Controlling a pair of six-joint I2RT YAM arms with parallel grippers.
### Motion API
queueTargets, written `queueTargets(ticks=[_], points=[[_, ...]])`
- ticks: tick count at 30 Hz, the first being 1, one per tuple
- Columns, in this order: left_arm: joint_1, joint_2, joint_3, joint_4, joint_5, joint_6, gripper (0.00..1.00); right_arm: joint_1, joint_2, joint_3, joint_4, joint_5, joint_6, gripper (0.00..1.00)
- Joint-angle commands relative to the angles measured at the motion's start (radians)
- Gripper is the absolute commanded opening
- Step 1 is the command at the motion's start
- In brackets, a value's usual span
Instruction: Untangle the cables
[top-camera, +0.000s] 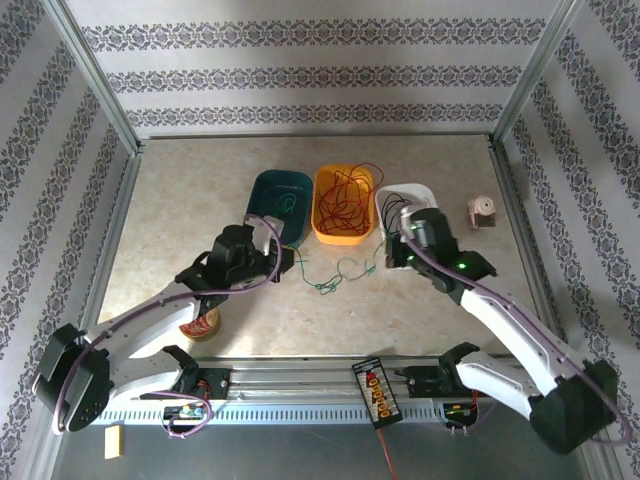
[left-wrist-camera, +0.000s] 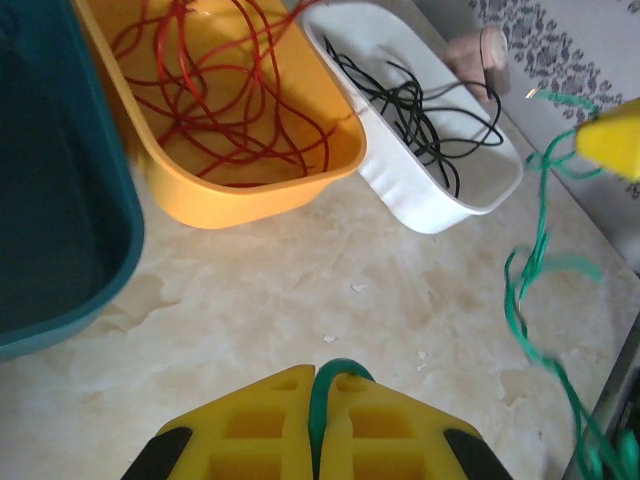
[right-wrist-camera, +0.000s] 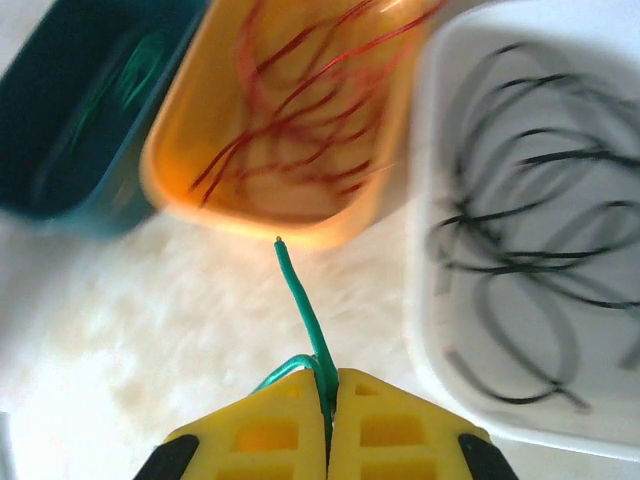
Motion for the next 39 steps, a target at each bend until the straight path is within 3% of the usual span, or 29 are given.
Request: queueTargets(ticks=[1,4,10,16,21,24,29,34,39], points=[[-0.019,0.033,0.05,0.074,0.045,0.02,0.0,0.093,0.09,0.058,-0.049,-0.029,-0.104,0.0],[-0.019,0.059,0.06,0.116,0.05,0.012,0.0,0.152,0.179,0.088,-0.092,0.007,-0.134,0.0],[-0.015,0.057,0.065,0.196,-0.037,-0.021,0.0,0.253,0.342,0.163,-0.221,0.236,-0.199,0.0],[0.045,-0.072,0.014,0.162,-0.357,-0.101,0.0,0.234,0.363,0.168,-0.294,0.408,-0.157,0.0],[0.134,-0.251,-0.02,0.037,-0.583,-0.103,0.0,0.135,0.283,0.154,-0.338,0.517,-0.087,0.0],[0.185,-0.312,-0.015,-0.018,-0.555,-0.06,0.0,0.027,0.201,0.135,-0.337,0.457,-0.039,0.0],[0.189,-0.313,0.018,-0.04,-0.383,0.0,0.0,-0.123,0.016,0.076,-0.2,0.183,-0.001,0.0],[0.19,-0.324,-0.006,0.001,-0.401,-0.054,0.0,-0.103,-0.006,0.105,-0.029,-0.009,0.052,0.0],[0.19,-0.353,-0.002,0.01,-0.469,-0.072,0.0,-0.002,0.231,0.225,0.1,-0.031,0.09,0.0]])
